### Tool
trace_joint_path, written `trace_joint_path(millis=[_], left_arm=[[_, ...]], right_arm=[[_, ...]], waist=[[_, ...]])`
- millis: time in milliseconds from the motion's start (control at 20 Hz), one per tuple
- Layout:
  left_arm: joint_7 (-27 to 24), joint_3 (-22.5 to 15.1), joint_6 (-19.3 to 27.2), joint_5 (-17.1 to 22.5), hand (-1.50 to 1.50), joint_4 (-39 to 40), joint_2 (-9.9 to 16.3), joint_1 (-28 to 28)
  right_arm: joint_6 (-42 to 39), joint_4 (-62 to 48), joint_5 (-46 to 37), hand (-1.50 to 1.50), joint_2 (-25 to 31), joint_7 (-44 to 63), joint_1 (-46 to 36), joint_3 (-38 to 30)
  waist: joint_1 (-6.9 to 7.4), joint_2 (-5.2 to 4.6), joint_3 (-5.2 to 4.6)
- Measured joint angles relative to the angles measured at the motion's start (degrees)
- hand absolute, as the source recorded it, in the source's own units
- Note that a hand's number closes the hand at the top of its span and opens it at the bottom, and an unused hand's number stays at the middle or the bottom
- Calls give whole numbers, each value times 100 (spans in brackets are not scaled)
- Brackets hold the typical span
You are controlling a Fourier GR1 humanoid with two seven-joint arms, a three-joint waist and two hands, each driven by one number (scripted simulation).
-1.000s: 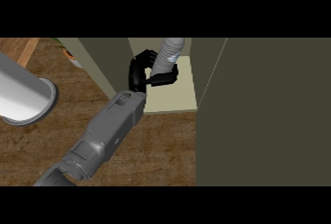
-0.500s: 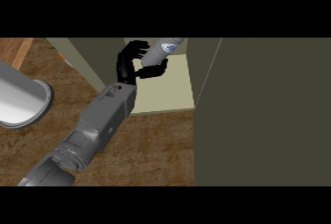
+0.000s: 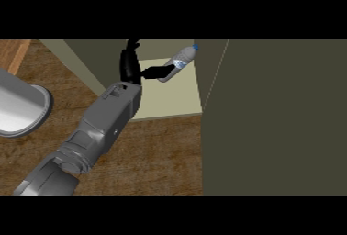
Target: Pick up the bottled water, place it into the cabinet and close the cabinet
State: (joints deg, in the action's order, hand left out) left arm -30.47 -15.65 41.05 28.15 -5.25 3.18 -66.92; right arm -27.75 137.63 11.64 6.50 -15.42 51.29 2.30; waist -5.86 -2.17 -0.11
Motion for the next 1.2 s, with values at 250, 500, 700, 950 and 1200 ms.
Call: trace_joint_path(millis=[250, 500, 700, 950, 1200], left_arm=[[-228, 137, -548, 85, -150, -181, 15, -108], [-711, 377, -1147, 264, -150, -473, -103, -68], [-892, 492, -1511, 312, -150, -566, -184, -83], [-854, 471, -1645, 323, -150, -868, -272, 74], [-761, 275, -1646, 386, -150, -1463, -304, 478]], right_arm=[[-31, -5, 26, -150, 26, 33, 12, -21], [-89, 2, 74, -150, 74, 70, 36, -49], [-107, 27, 97, -150, 46, 93, 113, 32], [-119, 6, 111, -150, -37, 79, 212, 21], [21, 53, 104, -150, -156, 276, 213, 255]], waist=[[41, 14, -3], [139, 55, -2], [226, 102, 1], [356, 177, 7], [462, 225, 7]])
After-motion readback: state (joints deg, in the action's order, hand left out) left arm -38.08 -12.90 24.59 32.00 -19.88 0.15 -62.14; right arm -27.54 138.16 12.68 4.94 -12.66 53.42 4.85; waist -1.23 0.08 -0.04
